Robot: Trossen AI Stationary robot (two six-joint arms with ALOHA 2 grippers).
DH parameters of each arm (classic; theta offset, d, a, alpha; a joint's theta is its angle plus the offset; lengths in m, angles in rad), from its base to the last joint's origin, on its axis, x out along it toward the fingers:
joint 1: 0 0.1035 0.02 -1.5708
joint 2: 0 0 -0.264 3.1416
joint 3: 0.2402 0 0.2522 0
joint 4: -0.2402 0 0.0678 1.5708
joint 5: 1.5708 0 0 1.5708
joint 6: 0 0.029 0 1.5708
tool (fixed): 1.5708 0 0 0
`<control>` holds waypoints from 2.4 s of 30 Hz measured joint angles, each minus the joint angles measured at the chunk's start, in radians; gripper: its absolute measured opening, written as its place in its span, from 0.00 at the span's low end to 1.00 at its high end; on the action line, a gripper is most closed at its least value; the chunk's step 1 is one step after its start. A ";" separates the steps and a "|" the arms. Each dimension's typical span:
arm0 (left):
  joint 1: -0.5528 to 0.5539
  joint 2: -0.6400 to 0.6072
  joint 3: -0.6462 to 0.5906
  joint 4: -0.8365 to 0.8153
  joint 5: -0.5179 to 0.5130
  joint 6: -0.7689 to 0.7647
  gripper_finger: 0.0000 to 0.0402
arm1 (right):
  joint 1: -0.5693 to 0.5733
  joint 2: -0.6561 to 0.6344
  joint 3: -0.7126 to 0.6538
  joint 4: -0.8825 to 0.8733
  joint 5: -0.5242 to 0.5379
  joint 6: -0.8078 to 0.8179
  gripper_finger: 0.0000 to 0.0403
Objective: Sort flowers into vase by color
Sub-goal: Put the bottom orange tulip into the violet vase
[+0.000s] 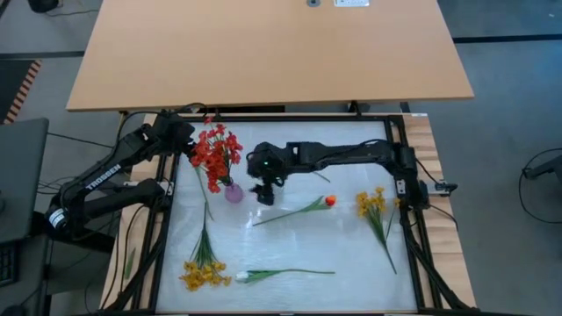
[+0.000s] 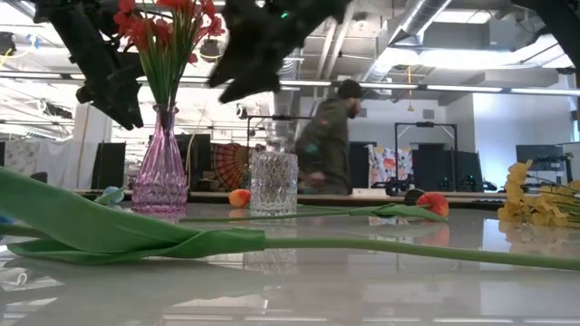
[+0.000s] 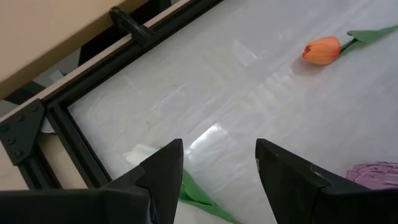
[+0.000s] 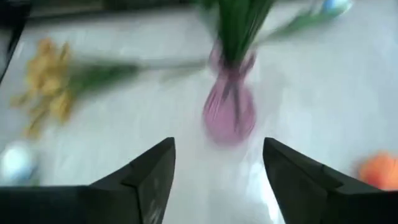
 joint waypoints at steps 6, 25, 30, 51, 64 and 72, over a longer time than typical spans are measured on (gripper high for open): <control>0.000 0.000 0.000 0.000 -0.004 0.000 0.47 | -0.016 -0.080 -0.004 -0.360 -0.041 0.007 0.67; 0.000 0.003 -0.005 0.003 0.006 0.018 0.47 | 0.095 -0.079 -0.429 -0.200 -0.041 0.168 0.67; 0.000 0.003 -0.005 0.005 0.007 0.028 0.47 | 0.109 -0.009 -0.428 -0.197 0.019 0.104 0.67; 0.000 0.003 -0.005 0.022 -0.064 0.052 0.47 | 0.176 -0.231 -0.229 -0.452 0.233 -0.240 0.06; 0.000 0.003 0.045 -0.044 -0.081 -0.019 0.47 | 0.179 -0.307 -0.129 -0.152 0.944 -1.251 0.05; 0.000 0.002 0.350 -0.190 -0.263 -0.046 0.47 | 0.143 -0.305 -0.129 0.194 0.981 -1.595 0.06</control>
